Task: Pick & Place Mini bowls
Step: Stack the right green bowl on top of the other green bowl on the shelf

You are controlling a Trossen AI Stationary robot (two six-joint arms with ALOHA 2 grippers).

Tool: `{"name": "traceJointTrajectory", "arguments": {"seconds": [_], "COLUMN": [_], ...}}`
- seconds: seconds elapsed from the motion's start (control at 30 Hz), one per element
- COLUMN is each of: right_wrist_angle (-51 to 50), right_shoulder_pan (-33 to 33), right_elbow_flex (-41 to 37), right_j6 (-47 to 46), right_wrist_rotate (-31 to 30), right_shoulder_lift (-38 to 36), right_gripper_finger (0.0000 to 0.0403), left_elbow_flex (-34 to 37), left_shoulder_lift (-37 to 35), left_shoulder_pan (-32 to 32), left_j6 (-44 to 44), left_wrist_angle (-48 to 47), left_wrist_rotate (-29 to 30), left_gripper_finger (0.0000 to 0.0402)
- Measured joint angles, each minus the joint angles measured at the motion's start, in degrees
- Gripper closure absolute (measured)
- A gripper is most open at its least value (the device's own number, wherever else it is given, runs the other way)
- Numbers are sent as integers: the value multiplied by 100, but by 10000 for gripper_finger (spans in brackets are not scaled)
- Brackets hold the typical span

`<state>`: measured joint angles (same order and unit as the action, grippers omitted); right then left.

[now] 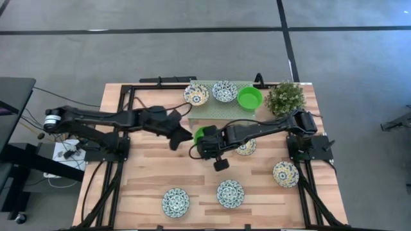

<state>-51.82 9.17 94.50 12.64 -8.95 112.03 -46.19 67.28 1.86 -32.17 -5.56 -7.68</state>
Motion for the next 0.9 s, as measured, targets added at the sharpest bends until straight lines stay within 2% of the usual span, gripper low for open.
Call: {"name": "traceJointTrajectory", "arguments": {"seconds": [0.2, 0.37, 0.43, 0.53, 0.63, 0.77, 0.9], "right_wrist_angle": [-453, -883, -1089, -1558, -2252, -2950, -2932], "right_shoulder_pan": [155, 210, 242, 162, -116, -692, -1379], "right_elbow_flex": [-3, -9, -9, -7, -7, -7, -7], "right_j6": [-1069, -1789, -1940, -2291, -2796, -2925, -2839], "right_wrist_rotate": [-17, -162, -575, -1517, -1945, -1956, -1802], "right_shoulder_lift": [-164, -843, -1214, -1741, -2149, -2523, -2696], "right_gripper_finger": [399, 400, 401, 401, 401, 401, 401], "left_elbow_flex": [20, 285, 419, 600, 768, 888, 987], "left_shoulder_lift": [-947, -1634, -1834, -2026, -2086, -2036, -1985], "left_shoulder_pan": [-432, -544, -533, -494, -469, -472, -470], "left_j6": [1164, 1635, 1723, 1736, 1739, 1736, 1738], "left_wrist_angle": [-299, -299, -298, -273, -304, -295, -298], "left_wrist_rotate": [19, 63, 68, 78, 82, 123, 261], "left_gripper_finger": [293, 295, 295, 295, 295, 295, 295]}}
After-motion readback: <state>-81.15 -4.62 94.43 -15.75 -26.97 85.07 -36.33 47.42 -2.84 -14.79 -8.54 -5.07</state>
